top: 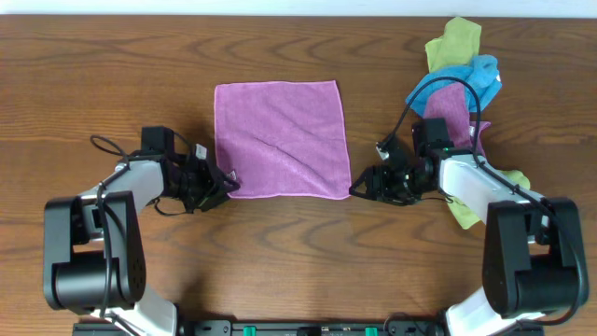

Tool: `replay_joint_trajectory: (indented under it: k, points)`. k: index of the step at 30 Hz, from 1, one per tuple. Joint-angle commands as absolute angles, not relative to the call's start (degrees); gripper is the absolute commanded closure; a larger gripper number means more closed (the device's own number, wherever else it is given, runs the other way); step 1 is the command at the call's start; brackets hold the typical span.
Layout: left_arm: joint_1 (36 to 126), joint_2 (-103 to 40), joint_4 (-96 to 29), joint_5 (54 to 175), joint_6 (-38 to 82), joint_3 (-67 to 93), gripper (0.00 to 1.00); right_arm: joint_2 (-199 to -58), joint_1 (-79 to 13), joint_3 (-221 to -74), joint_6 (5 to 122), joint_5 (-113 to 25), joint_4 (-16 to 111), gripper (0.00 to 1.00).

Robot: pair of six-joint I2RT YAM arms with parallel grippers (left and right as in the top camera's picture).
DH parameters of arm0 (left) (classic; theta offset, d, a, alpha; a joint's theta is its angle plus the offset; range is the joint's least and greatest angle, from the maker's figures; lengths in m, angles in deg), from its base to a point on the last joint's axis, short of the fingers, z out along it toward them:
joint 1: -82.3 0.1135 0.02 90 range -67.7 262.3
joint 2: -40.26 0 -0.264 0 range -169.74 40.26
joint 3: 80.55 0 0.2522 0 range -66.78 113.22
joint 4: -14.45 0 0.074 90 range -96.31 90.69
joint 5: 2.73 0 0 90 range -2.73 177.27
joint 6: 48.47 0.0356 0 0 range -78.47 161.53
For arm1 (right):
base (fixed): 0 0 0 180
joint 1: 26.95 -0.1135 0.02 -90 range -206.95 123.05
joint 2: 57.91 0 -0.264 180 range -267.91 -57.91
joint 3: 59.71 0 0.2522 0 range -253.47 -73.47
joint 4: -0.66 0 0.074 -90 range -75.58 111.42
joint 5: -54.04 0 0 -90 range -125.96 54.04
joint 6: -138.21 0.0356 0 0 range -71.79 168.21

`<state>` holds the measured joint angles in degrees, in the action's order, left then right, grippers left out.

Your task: Fold the cloth

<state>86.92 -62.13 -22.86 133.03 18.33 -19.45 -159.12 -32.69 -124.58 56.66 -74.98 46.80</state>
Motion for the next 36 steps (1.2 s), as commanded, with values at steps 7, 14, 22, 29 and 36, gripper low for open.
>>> replay_joint_trajectory:
  k: [7,14,22,29,36]
  points:
    - [86.9,-63.2,-22.8,133.4,18.1,-19.3,0.93,-159.3,-32.9,-124.2,55.8,-75.2,50.0,0.36]
    - [86.9,-63.2,-22.8,135.1,16.8,-19.1,0.94,-159.3,-37.2,-124.2,57.4,-75.9,47.9,0.32]
    - [86.9,-63.2,-22.8,138.2,16.6,-17.7,0.94,-159.3,-38.6,-124.2,60.4,-73.4,44.3,0.36]
    - [86.9,-63.1,-22.8,138.2,16.6,-17.7,0.94,-162.7,-39.5,-124.2,61.7,-71.8,43.5,0.41]
    - [86.9,-63.1,-22.9,138.2,16.7,-17.7,0.94,-167.3,-39.5,-124.2,62.6,-71.7,41.7,0.5]
